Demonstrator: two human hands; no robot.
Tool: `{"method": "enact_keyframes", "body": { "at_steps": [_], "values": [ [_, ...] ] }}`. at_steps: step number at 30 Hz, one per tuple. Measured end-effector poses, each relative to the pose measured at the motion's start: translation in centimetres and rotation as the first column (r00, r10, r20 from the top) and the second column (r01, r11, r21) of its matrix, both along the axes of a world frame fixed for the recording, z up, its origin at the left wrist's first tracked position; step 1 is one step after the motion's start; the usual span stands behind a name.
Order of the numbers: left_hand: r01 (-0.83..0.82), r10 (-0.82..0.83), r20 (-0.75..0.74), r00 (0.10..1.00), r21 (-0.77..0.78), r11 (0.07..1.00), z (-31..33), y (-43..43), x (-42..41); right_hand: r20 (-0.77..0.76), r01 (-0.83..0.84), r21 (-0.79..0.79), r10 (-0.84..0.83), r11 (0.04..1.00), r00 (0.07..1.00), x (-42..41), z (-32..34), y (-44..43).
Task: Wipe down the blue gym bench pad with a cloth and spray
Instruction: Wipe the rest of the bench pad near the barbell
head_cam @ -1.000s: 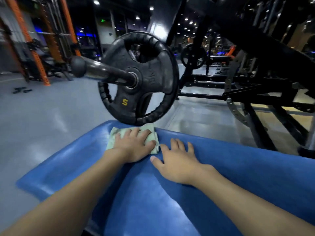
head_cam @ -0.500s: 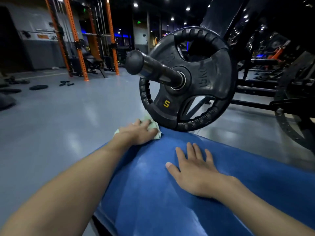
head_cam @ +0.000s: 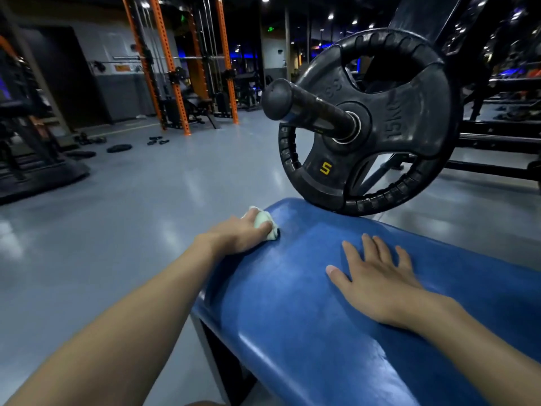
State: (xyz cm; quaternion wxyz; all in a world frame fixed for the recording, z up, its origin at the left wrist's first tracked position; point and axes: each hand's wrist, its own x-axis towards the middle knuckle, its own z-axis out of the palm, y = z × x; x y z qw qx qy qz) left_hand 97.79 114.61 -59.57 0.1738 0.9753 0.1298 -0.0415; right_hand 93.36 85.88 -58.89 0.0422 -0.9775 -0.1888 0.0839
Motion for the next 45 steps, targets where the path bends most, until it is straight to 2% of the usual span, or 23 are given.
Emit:
{"method": "enact_keyframes", "body": {
  "at_steps": [3, 7, 8, 12, 17, 19, 21, 23, 25, 29, 32, 34, 36, 37, 39, 40, 41, 43, 45],
  "values": [
    [-0.009, 0.01, 0.036, 0.999, -0.01, 1.0, 0.5, -0.7, -0.6, 0.024, -0.011, 0.088, 0.009, 0.996, 1.0, -0.1, -0.2, -0.3],
    [0.002, -0.002, 0.007, 1.0, -0.012, 1.0, 0.3, 0.5, -3.2, 0.067, -0.028, 0.329, 0.006, 0.944, 0.998, 0.1, -0.1, -1.3],
    [-0.016, 0.016, -0.005, 1.0, -0.006, 1.0, 0.3, 0.9, -4.3, 0.068, -0.032, 0.348, 0.009, 0.937, 0.998, 0.0, 0.0, -1.5],
    [-0.088, 0.088, 0.006, 0.996, 0.066, 0.994, 0.3, 0.8, -8.1, 0.09, -0.073, 0.21, 0.056, 0.975, 0.994, -1.2, -0.1, -1.2],
    [-0.131, 0.123, 0.051, 0.991, 0.216, 0.967, 0.4, -2.3, -12.0, 0.089, -0.073, 0.284, 0.049, 0.956, 0.995, -4.2, -0.3, -1.8],
    [-0.039, 0.003, 0.119, 0.993, 0.304, 0.952, 0.1, -4.7, -13.4, 0.1, -0.065, 0.383, 0.028, 0.921, 0.995, -5.4, 0.1, -2.2],
    [0.124, -0.184, 0.149, 0.971, 0.345, 0.93, 0.1, -8.5, -14.7, 0.075, -0.018, 0.504, -0.023, 0.864, 0.997, -6.8, 0.8, -2.7],
    [0.311, -0.378, 0.175, 0.909, 0.319, 0.895, 0.3, -12.7, -15.8, 0.032, 0.029, 0.597, -0.06, 0.801, 0.998, -8.1, 1.6, -3.9],
    [0.44, -0.508, 0.214, 0.835, 0.297, 0.848, 0.4, -16.4, -16.6, 0.054, 0.038, 0.632, -0.092, 0.774, 0.994, -9.4, 2.3, -6.3],
    [0.605, -0.624, 0.239, 0.744, 0.155, 0.781, 1.2, -23.1, -17.6, 0.077, 0.112, 0.539, -0.181, 0.835, 0.981, -12.2, 3.5, -13.7],
    [0.723, -0.715, 0.276, 0.643, 0.092, 0.685, 1.7, -29.7, -18.4, -0.001, 0.202, 0.541, -0.24, 0.816, 0.971, -14.9, 3.6, -19.6],
    [0.768, -0.728, 0.287, 0.623, -0.048, 0.638, 1.6, -34.2, -19.2, -0.038, 0.26, 0.526, -0.283, 0.81, 0.958, -16.7, 2.9, -23.4],
    [0.789, -0.699, 0.378, 0.607, -0.185, 0.585, 1.5, -38.2, -20.2, -0.022, 0.287, 0.484, -0.317, 0.827, 0.948, -18.5, 2.2, -27.5],
    [0.793, -0.679, 0.427, 0.598, -0.195, 0.577, 1.4, -39.8, -20.4, 0.0, 0.297, 0.452, -0.333, 0.841, 0.943, -19.6, 2.1, -29.5],
    [0.793, -0.708, 0.447, 0.547, -0.005, 0.61, 1.4, -42.7, -20.4, 0.044, 0.355, 0.385, -0.401, 0.852, 0.915, -21.9, 2.4, -33.8],
    [0.782, -0.747, 0.389, 0.539, 0.099, 0.616, 1.5, -44.2, -20.4, 0.066, 0.407, 0.329, -0.45, 0.852, 0.89, -23.3, 2.7, -36.0],
    [0.788, -0.783, 0.307, 0.541, 0.14, 0.599, 1.6, -45.8, -20.6, 0.099, 0.468, 0.254, -0.504, 0.847, 0.858, -24.6, 3.0, -38.2],
    [0.845, -0.848, 0.192, 0.494, 0.124, 0.52, 1.7, -49.6, -21.4, 0.184, 0.577, 0.125, -0.59, 0.807, 0.786, -27.2, 3.4, -42.5],
    [0.896, -0.904, 0.168, 0.393, 0.151, 0.417, 1.6, -54.0, -22.6, 0.253, 0.634, 0.105, -0.637, 0.766, 0.728, -29.5, 3.3, -45.9]
  ]
}}
